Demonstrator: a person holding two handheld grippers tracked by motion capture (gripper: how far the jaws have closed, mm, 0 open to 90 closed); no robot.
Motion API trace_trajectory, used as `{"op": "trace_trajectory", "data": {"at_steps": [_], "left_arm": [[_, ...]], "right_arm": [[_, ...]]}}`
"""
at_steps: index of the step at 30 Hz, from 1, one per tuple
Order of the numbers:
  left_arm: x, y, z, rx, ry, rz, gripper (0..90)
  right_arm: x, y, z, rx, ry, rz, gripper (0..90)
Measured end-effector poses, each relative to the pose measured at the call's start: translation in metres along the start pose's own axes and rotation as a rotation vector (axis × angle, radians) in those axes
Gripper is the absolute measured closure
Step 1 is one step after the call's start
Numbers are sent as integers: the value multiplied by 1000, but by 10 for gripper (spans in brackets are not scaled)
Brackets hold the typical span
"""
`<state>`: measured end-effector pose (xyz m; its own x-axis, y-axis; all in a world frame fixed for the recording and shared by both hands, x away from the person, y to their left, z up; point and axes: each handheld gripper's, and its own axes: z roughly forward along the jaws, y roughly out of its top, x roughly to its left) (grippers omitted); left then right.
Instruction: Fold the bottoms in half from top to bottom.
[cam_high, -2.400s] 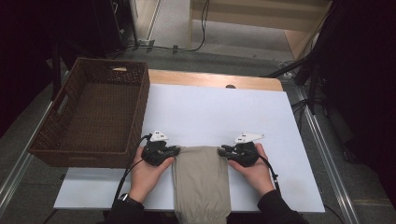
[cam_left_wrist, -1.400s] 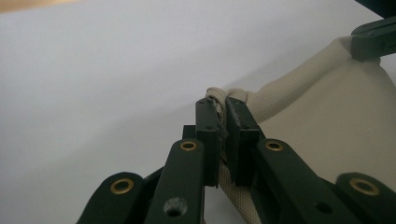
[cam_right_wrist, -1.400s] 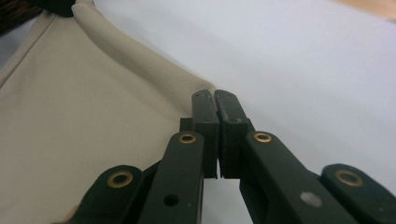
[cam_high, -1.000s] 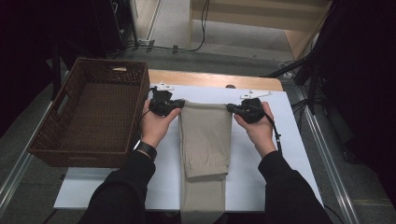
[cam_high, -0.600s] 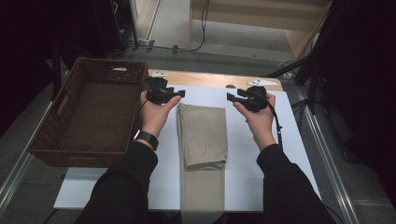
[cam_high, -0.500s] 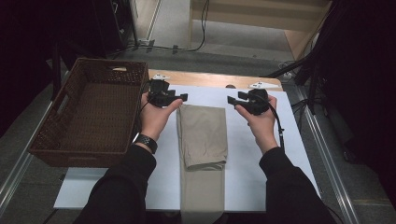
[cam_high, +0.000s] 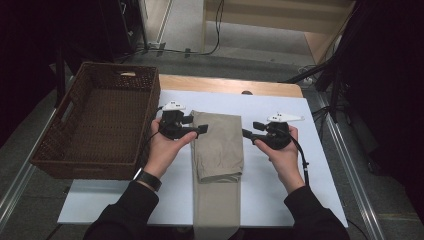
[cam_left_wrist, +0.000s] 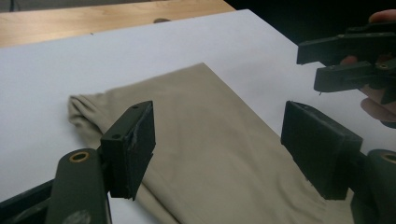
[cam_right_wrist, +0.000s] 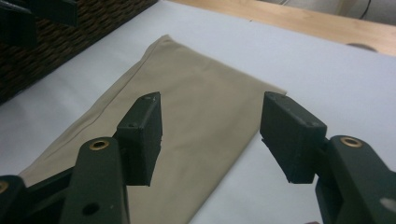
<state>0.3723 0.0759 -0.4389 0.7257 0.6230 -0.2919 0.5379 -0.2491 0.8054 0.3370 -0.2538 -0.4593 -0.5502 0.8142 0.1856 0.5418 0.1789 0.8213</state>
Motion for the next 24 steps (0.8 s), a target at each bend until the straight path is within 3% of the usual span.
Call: {"op": "trace_trajectory", "data": {"at_steps": [5,9,17,24], "left_arm": [[-9,-21,-9,-15,-62,2,180],[-16,-37,-16,-25,-101,29,123],[-34,-65,-15,34,-112,60,54],[-52,-93,-11,87,-95,88,0]], "right_arm": [[12,-19,-6,2,25,0,371],[21,-32,-12,-9,46,-9,370],[38,-50,-25,-27,79,-18,365],[58,-65,-27,14,107,-78,377]]}}
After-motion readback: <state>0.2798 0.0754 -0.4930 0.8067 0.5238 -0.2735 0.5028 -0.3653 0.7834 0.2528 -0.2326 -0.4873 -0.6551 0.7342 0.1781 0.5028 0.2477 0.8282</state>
